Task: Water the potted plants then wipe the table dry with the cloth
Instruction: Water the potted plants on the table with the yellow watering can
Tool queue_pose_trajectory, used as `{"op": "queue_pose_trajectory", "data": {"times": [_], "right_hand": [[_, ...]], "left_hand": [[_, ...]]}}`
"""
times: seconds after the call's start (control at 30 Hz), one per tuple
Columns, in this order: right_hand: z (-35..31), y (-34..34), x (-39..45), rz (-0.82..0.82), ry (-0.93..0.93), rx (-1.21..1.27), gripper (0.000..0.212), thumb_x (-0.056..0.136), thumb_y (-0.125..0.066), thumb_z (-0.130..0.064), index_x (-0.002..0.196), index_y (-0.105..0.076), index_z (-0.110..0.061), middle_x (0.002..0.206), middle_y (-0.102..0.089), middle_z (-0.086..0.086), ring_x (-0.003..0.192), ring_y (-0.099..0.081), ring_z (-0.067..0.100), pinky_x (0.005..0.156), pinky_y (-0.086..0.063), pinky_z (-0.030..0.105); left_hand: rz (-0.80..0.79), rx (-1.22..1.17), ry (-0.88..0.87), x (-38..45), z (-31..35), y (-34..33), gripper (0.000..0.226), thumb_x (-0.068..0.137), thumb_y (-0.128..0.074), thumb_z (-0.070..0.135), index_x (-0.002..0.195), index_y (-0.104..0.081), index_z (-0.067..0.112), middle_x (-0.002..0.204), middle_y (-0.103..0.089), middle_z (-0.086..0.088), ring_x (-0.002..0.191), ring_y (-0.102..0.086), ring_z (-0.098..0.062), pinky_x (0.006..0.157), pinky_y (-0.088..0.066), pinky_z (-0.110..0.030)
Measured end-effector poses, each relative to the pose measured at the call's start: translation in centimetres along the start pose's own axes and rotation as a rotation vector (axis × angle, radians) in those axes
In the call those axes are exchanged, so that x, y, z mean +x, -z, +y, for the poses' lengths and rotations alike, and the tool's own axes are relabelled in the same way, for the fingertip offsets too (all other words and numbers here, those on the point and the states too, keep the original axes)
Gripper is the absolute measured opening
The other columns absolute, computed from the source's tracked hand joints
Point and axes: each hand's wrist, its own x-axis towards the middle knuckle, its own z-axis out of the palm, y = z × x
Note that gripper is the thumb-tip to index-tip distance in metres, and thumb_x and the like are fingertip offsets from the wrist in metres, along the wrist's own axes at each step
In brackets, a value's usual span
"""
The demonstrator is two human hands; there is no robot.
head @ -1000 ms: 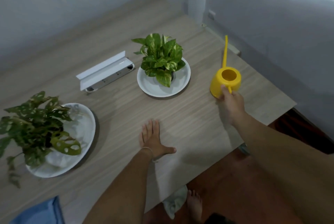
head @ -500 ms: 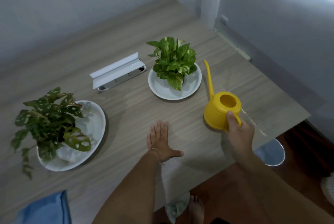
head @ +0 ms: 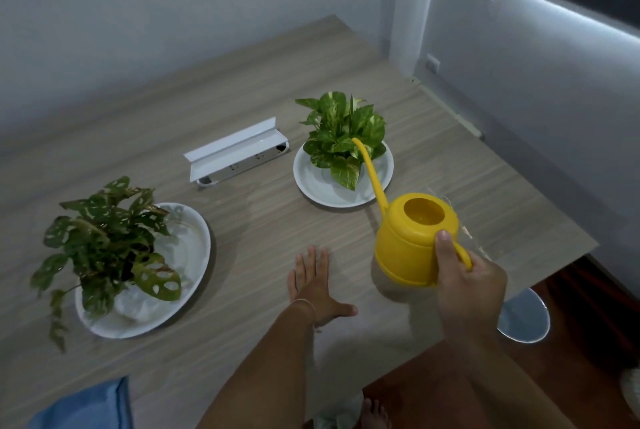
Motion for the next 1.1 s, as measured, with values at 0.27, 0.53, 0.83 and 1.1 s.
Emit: {"op": "queue_pose_trajectory", "data": {"times": [0.27, 0.53, 0.83, 1.1], "right_hand": [[-2.8, -0.6, 1.0, 0.021, 0.011, -0.063, 0.062, 0.097, -0.06, -0.044, 0.061, -0.046, 0.005, 0.055, -0.049, 0.013, 0.052, -0.044, 0.013, 0.057, -0.039, 0.033], [-4.1, -1.0, 2.1, 0.022, 0.044, -0.102, 0.057, 0.099, -0.058, -0.042, 0.057, -0.046, -0.004, 0.053, -0.047, 0.004, 0.053, -0.046, 0.013, 0.055, -0.036, 0.029], [-5.2, -1.5, 1.5, -0.003, 0.078, -0.089, 0.056, 0.097, -0.06, -0.042, 0.06, -0.047, -0.003, 0.054, -0.049, 0.004, 0.054, -0.048, 0.014, 0.056, -0.04, 0.03], [-6.5, 0.0, 0.8, -0.005, 0.135, -0.103, 0.042, 0.096, -0.059, -0.04, 0.058, -0.05, -0.026, 0.053, -0.053, -0.011, 0.056, -0.053, 0.006, 0.058, -0.037, 0.026]], "left_hand": [[-0.006, -0.004, 0.009, 0.1, 0.0, 0.0, 0.144, 0.06, -0.075, 0.075, 0.15, 0.03, 0.036, 0.156, 0.043, 0.006, 0.144, 0.039, -0.024, 0.12, 0.016, -0.047], [-0.028, -0.004, 0.01, 0.2, -0.1, 0.1, 0.142, 0.062, -0.075, 0.074, 0.148, 0.033, 0.038, 0.155, 0.045, 0.006, 0.143, 0.041, -0.025, 0.12, 0.016, -0.048], [-0.054, 0.004, 0.012, 0.3, 0.0, 0.3, 0.143, 0.061, -0.075, 0.076, 0.147, 0.034, 0.038, 0.154, 0.046, 0.004, 0.142, 0.041, -0.027, 0.12, 0.016, -0.049], [-0.056, 0.001, 0.008, 0.3, 0.0, 0.4, 0.142, 0.062, -0.074, 0.075, 0.144, 0.037, 0.039, 0.154, 0.046, 0.004, 0.142, 0.041, -0.027, 0.12, 0.015, -0.049]]}}
